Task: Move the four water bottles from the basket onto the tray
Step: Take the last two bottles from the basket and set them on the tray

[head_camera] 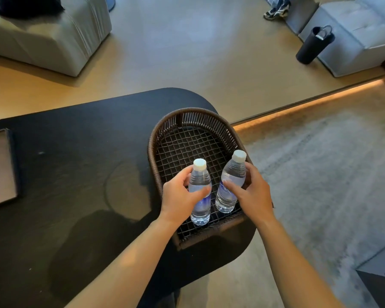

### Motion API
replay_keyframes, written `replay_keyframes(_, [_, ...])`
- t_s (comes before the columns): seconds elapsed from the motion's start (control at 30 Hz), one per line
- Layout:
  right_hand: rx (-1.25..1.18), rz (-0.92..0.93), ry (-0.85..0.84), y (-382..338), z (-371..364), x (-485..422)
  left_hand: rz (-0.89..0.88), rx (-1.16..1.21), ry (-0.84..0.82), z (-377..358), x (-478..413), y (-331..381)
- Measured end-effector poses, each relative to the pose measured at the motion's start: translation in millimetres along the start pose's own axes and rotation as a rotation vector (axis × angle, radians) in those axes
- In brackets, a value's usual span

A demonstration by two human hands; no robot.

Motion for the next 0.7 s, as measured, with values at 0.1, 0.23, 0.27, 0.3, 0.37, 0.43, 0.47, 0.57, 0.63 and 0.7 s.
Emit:
replay_keyframes(0.1, [-0.016,0.044,0.065,-9,8,24,-0.080,-0.011,0.016,4,19,12])
replay_keyframes(0.23, [-0.018,0.106,0.120,-25,19,57,-0.164,0.001,0.066,15,46,34])
replay_keyframes(0.27, [-0.001,0.122,0.128,-30,21,66,-0.189,0.001,0.081,19,54,38])
replay_keyframes(0.3, [0.019,0.142,0.137,-35,22,74,-0.215,-0.006,0.096,23,62,43])
replay_keyframes(0.37, [0.036,0.190,0.152,-45,24,90,-0.266,-0.036,0.127,32,79,49])
replay_keyframes(0.43, [0.005,0.228,0.154,-55,23,108,-0.315,-0.079,0.164,42,99,55])
replay_keyframes(0.47, [-0.014,0.243,0.150,-60,22,116,-0.340,-0.102,0.186,48,109,57])
replay_keyframes(0.57, [-0.050,0.290,0.133,-76,14,139,-0.380,-0.151,0.245,68,139,63])
replay_keyframes(0.63, [-0.067,0.331,0.112,-87,5,154,-0.393,-0.174,0.277,83,158,63])
replay_keyframes(0.7, [-0.090,0.361,0.081,-97,-6,168,-0.410,-0.204,0.305,101,174,60])
Point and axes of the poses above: each hand's wrist, its own x-axis away from the middle knuckle, its own z-axis out of the back of the hand, y = z × x, the point moved 3 cm from there along -x, towards the middle knuckle, and after that the axes turned 2 degrees about x, right-handed, at the moved point
